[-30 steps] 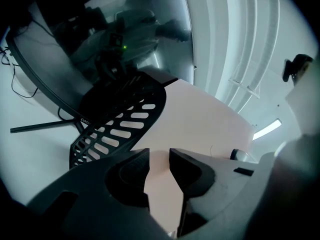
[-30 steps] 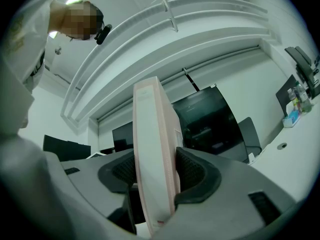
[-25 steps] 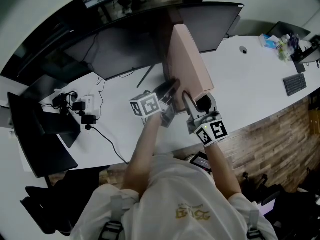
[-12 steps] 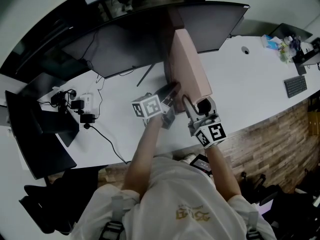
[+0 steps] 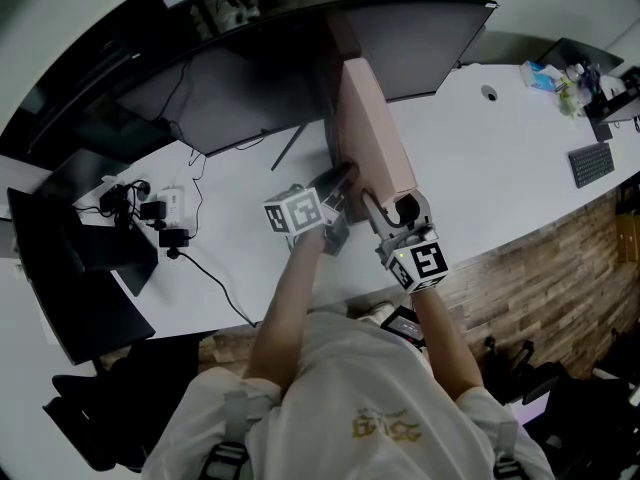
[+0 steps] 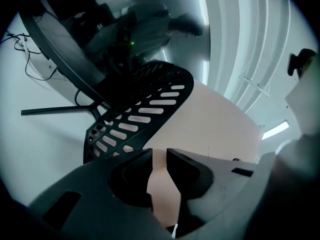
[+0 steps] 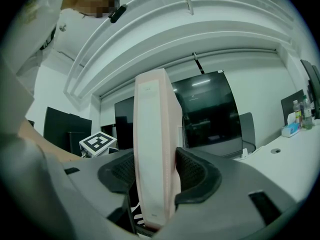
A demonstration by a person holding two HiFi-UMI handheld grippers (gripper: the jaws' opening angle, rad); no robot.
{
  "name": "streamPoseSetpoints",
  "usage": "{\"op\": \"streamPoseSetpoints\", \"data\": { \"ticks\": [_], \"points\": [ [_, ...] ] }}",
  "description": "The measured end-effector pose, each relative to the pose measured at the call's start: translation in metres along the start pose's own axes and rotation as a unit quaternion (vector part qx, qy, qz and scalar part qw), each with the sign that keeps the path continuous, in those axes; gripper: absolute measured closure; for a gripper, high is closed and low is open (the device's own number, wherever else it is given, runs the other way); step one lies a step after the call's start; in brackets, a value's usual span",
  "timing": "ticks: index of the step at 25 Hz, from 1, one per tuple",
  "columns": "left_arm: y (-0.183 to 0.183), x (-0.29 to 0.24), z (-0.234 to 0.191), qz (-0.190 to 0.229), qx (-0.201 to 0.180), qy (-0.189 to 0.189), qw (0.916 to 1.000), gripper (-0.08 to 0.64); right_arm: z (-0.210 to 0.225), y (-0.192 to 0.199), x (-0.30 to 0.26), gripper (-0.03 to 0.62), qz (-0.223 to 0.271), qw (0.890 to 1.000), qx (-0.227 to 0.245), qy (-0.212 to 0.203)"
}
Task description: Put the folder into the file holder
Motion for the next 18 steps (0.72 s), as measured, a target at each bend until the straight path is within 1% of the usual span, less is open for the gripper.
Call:
{"op": "streamPoseSetpoints", "data": {
  "ticks": [6,9,12,18],
  "points": [
    [0.004,0.001,-0.004,0.004,0.007,0.000,1.0000,0.476,-0.001,0.003,0.000,0.364,-0.009,1.000,0.005,0.003],
    [0.004,0.004,-0.005,0.004,0.003,-0.002,1.0000,0.472,-0.003,0.004,0.000,0.364,-0.014,1.000,0.006,0.007],
    [0.007,0.007,-0.004,0.007,0.005,0.000,1.0000,0.423,-0.004,0.005,0.002,0.365,-0.025,1.000,0.009,0.015],
    [0.010,0.011,0.001,0.014,0.008,-0.010,0.9998,0.368,-0.003,-0.001,0.008,0.368,-0.031,0.999,0.010,0.021]
  ]
}}
Point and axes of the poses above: the fingertips, and each gripper's own axes: x backward along the fingers, z to its right, y out of its underside, the point moved 10 cm from there along x, backward along the fingers, and after that the axes turned 3 degrees about z, right-handed, at the moved point
